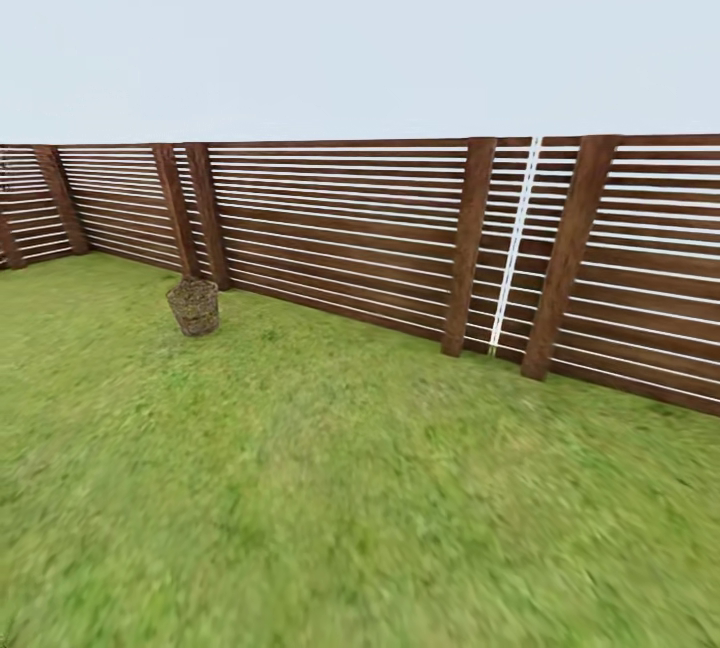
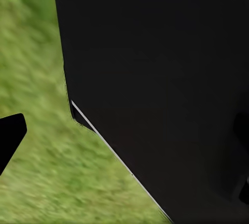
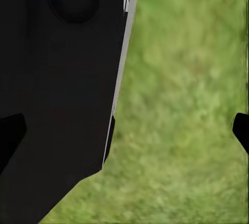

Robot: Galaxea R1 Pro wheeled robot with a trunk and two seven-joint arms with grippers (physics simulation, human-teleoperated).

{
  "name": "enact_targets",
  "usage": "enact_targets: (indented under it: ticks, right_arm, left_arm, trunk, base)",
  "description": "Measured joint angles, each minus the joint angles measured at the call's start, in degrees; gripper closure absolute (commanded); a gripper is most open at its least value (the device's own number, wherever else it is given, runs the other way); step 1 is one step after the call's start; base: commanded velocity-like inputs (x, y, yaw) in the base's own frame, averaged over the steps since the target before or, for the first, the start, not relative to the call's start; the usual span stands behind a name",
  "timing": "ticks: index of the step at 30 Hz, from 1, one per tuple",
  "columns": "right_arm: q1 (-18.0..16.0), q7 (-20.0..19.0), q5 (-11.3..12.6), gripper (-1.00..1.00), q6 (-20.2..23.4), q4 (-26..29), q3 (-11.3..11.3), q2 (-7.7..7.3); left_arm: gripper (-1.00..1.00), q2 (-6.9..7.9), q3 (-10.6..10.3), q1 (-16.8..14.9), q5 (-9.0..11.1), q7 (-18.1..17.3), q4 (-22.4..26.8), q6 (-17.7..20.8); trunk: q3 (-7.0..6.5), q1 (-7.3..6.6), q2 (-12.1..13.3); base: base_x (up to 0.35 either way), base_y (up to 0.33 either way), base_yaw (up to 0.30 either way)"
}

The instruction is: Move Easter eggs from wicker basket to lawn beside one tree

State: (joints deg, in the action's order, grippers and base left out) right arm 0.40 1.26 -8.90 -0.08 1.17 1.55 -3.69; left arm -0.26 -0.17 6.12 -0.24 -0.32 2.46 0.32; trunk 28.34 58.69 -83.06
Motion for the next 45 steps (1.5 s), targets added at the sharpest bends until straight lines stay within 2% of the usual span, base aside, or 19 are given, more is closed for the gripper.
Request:
enact_targets:
  ticks: [31, 45]
  right_arm:
    - [0.0, 0.0, 0.0, -1.00, 0.0, 0.0, 0.0, 0.00]
    - [0.0, -0.1, 0.0, -1.00, 0.0, 0.0, 0.0, -0.08]
  left_arm:
    - [-1.00, 0.00, 0.0, 0.0, 0.0, 0.0, 0.0, 0.0]
    - [-1.00, 0.00, 0.0, 0.0, 0.0, 0.0, 0.0, 0.0]
  trunk:
    - [0.00, 0.00, 0.0]
    - [0.00, 0.00, 0.0]
  base:
    - [0.326, -0.078, 0.259]
    - [0.326, -0.093, 0.032]
